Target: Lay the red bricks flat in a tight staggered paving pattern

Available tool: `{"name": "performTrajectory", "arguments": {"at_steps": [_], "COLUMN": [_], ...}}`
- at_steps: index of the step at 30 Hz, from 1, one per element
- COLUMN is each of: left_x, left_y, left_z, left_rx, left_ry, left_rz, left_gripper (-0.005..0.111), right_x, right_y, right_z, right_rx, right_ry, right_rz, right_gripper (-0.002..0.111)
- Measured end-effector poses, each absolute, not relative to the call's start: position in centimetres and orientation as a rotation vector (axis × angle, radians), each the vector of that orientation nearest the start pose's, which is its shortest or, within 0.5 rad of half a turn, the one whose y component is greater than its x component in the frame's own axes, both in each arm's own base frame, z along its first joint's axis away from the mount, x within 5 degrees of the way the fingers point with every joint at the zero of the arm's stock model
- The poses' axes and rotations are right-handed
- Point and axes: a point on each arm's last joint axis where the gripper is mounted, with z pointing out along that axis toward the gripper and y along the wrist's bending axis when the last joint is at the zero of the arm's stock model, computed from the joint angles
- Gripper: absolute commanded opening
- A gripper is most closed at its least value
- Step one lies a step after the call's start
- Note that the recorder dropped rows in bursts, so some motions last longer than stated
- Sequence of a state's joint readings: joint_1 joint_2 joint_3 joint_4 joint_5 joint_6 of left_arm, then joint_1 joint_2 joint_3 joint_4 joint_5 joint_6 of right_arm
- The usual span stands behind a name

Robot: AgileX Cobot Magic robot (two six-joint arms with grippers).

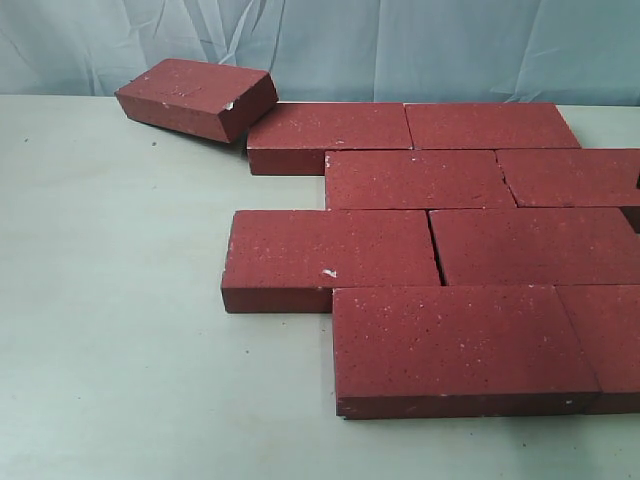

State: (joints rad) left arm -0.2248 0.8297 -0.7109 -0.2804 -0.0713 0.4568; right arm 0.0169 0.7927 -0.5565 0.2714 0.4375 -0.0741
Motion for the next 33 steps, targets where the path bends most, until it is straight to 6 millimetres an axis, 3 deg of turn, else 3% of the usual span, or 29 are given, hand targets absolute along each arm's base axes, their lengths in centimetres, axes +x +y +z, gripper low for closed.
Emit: {"name": "performTrajectory", "arguments": {"at_steps": [10,22,33], "left_x": [21.0,26.2,30.4], "left_y": [-4.6,-4.5,-5.1], "left_z": [34.6,31.7,27.7], "left_rx": [0.284,0.238,0.223], "left_ry": [1.651,1.953,2.25], "left_rz": [-0.046,-0.111,-0.233], "left_gripper": [0.0,0.0,0.0], "right_x": [15.6,15.6,15.6], "right_y": [1.3,1.3,1.3], "right_z": [28.6,28.6,28.6], "right_rx": [0.099,0.101,0.101], "right_ry": [2.157,2.158,2.16], "right_rz": [0.235,0.238,0.238], "right_gripper": [-0.001,-0.001,-0.001]}}
